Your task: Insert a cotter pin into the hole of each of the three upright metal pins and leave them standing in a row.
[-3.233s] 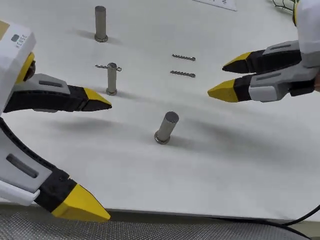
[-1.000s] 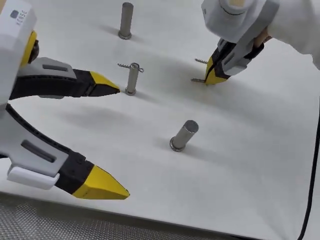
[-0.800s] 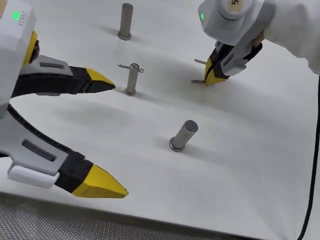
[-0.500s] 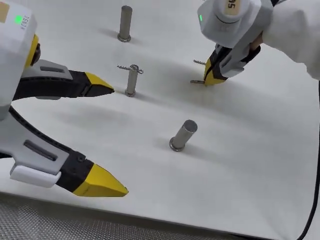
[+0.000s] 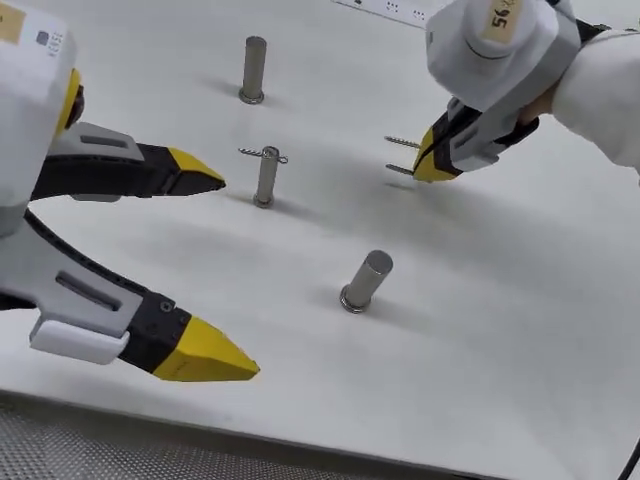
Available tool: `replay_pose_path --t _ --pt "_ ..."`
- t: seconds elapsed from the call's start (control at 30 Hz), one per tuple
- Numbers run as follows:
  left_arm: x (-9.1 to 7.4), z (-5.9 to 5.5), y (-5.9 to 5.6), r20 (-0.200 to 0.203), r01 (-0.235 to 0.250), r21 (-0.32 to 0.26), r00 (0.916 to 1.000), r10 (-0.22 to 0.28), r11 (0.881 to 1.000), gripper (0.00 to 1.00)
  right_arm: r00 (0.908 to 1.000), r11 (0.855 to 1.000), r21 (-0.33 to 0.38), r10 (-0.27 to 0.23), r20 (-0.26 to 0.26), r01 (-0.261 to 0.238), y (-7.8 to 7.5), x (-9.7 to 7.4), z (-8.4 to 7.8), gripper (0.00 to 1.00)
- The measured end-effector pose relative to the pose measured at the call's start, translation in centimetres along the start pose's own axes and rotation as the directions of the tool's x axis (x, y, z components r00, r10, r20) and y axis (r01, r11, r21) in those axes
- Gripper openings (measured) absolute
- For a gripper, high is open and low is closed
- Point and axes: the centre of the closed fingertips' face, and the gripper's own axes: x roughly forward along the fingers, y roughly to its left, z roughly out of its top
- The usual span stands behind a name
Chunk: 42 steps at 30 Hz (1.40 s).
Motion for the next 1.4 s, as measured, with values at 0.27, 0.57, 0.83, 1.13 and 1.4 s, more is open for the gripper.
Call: replay_pose_path --t 0.27,0.57,0.83,1.13,1.4 --pt "-0.4 1.8 0.7 0.023 -0.019 0.011 0.9996 0.018 1.0 0.85 0.9836 0.989 0.065 -0.14 0.113 0.134 0.3 -3.1 0.5 0.0" --pt "0.6 4.7 1.3 0.134 -0.019 -0.068 0.9905 0.028 0.998 0.74 0.9379 0.961 0.157 -0.259 0.231 0.227 2.1 -6.2 1.3 0.0" --pt "2.0 6.0 1.8 0.186 0.007 -0.173 0.9822 0.026 0.985 0.6 0.922 0.942 0.173 -0.32 0.218 0.286 3.7 -7.4 0.5 0.0" --pt "3.5 7.2 2.0 0.21 0.044 -0.225 0.9776 0.004 0.973 0.47 0.8938 0.928 0.243 -0.347 0.285 0.283 5.8 -9.1 2.0 0.0" --pt "4.4 9.0 1.7 0.244 0.092 -0.243 0.9694 -0.032 0.966 0.35 0.8779 0.921 0.204 -0.38 0.291 0.331 7.0 -10.0 3.5 0.0"
